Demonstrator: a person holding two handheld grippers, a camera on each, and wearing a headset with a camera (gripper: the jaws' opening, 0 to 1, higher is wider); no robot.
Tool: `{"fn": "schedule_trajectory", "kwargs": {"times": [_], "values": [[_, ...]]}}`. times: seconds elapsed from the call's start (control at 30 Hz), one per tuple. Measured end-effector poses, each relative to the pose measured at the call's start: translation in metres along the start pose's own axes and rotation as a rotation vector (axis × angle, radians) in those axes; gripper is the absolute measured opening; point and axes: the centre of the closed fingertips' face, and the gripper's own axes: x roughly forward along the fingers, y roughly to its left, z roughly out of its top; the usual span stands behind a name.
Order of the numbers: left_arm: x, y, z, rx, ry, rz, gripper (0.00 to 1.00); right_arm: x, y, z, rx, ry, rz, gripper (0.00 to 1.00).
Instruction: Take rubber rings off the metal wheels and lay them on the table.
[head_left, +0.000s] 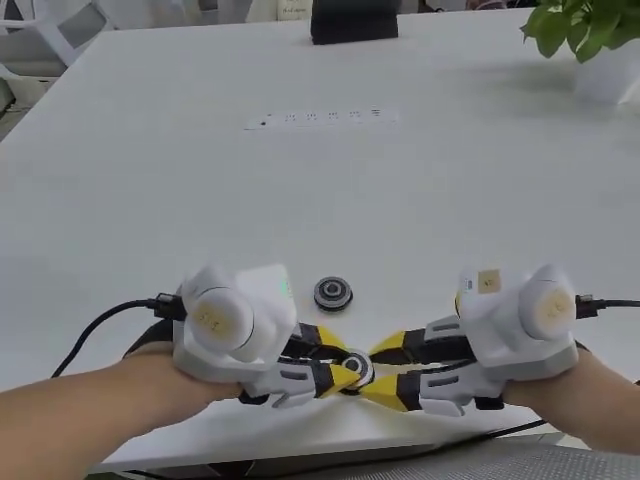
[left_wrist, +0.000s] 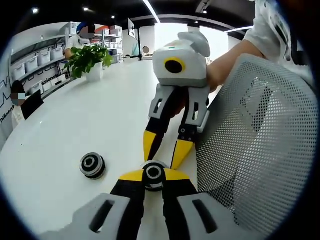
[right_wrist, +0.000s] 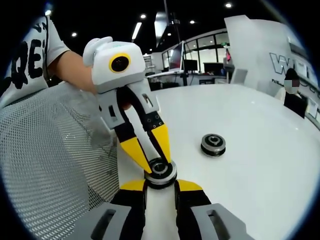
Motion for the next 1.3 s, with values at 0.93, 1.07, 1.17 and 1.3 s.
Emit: {"fn": "schedule_trajectory", "kwargs": {"times": [0.93, 1.07, 1.17, 1.3], "values": [[-0.001, 0.000, 0.000, 0.007, -0.002, 0.009, 0.07, -0.010, -0.004, -0.004, 0.217, -0.063, -0.001, 0.00], [0.000, 0.000, 0.000, 0.007, -0.004, 0.008, 0.07, -0.012, -0.004, -0.003, 0.264, -0.082, -0.001, 0.00], [0.000, 0.000, 0.000, 0.008, -0.003, 0.009, 0.07, -0.013, -0.004, -0.003, 0.293, -0.091, 0.000, 0.00], [0.000, -0.001, 0.001, 0.012, 0.001, 0.009, 0.07, -0.014, -0.003, -0.002, 0.309, -0.092, 0.002, 0.00]]}}
